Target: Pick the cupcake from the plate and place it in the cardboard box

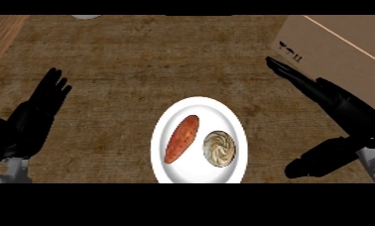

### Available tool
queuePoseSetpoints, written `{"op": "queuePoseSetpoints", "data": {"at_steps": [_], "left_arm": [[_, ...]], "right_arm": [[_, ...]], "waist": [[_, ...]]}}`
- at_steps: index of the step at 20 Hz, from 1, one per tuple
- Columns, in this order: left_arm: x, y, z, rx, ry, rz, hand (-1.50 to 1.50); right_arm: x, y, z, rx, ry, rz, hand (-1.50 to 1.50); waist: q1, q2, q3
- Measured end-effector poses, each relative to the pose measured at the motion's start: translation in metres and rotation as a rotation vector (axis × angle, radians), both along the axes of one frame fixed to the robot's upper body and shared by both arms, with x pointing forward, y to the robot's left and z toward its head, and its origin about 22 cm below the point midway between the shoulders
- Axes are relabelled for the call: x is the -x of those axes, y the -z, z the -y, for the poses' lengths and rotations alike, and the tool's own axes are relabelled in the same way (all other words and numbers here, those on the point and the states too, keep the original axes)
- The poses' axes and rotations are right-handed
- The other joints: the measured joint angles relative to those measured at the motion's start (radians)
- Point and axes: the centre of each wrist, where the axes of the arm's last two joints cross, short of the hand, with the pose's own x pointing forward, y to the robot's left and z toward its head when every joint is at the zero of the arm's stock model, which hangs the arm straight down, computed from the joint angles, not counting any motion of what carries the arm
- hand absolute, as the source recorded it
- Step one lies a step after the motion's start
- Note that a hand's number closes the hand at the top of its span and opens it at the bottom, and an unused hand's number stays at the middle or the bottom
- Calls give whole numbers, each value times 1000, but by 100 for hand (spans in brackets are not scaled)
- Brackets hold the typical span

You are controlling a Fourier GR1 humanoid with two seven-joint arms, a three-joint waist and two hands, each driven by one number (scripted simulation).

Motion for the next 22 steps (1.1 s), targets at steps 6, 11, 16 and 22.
{"op": "queuePoseSetpoints", "data": {"at_steps": [6, 11, 16, 22], "left_arm": [[-3, -1, -1, 5, -1, -4, 0], [-3, -4, -3, 5, 15, -1, 0], [-4, -1, -4, 6, 12, 3, 0], [-6, -3, -1, 4, 14, 3, 0]], "right_arm": [[12, -34, -20, 420, 6, 61, -150], [26, -43, -55, 657, 9, 26, -150], [26, -43, -87, 789, 13, -53, -150], [20, -41, -109, 877, 18, -130, -150]], "waist": [[2, 0, -1], [11, 2, -1], [12, 4, 0], [10, 5, 1]]}}
